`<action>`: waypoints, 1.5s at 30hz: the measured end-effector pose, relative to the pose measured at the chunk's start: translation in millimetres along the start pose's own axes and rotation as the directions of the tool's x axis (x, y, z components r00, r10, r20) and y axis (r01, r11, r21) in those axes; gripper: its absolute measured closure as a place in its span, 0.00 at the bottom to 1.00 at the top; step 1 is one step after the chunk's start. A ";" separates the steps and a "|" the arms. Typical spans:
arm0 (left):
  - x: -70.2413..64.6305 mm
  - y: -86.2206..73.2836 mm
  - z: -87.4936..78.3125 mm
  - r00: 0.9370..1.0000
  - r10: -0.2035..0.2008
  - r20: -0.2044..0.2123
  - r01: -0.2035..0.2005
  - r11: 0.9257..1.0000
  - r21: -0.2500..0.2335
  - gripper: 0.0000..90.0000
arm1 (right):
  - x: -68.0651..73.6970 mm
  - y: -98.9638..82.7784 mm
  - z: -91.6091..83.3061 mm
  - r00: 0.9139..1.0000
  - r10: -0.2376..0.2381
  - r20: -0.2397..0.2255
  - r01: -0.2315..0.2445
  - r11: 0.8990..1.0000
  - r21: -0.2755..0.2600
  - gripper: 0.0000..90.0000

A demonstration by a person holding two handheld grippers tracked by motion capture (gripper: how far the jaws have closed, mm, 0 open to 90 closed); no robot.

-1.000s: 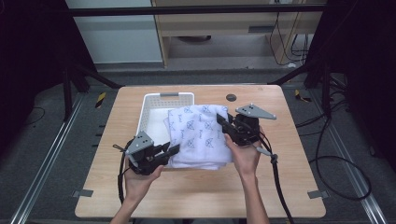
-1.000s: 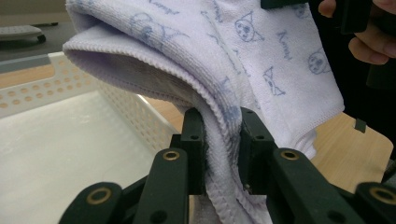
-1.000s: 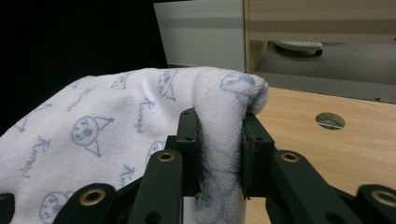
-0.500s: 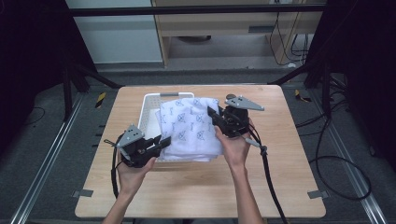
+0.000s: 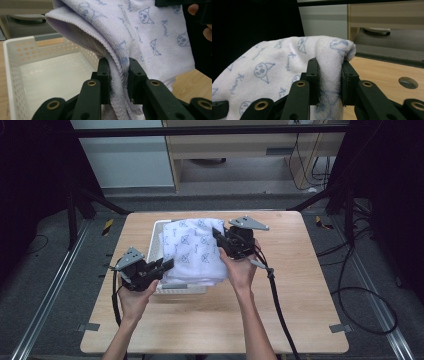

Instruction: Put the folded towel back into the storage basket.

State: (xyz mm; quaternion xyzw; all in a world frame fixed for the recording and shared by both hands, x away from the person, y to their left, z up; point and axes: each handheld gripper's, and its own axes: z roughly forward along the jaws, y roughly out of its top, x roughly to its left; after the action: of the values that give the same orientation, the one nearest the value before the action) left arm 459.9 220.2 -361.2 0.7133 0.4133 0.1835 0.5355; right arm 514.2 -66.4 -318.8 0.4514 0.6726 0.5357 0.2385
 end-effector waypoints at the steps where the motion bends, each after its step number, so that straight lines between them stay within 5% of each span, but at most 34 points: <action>1: 1.6 0.5 -0.6 1.000 -0.002 -0.003 0.001 1.000 -0.002 0.82 | 1.1 0.7 1.5 1.000 0.000 0.000 0.000 1.000 -0.001 0.81; 22: 38.6 -0.2 -7.8 0.995 -0.059 -0.079 0.058 0.998 -0.014 0.83 | 21.6 8.6 43.7 1.000 -0.004 -0.026 0.004 1.000 -0.003 0.81; 45: 63.1 -17.5 6.6 0.984 -0.088 -0.158 0.094 0.995 0.034 0.82 | 27.6 -11.7 85.9 1.000 -0.006 -0.024 0.007 0.999 0.036 0.81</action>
State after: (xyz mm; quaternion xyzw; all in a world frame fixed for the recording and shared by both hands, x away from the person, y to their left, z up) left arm 495.0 267.2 -391.1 0.6879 0.4898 0.2056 0.4946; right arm 566.0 0.5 -352.0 0.4470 0.6864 0.5281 0.2241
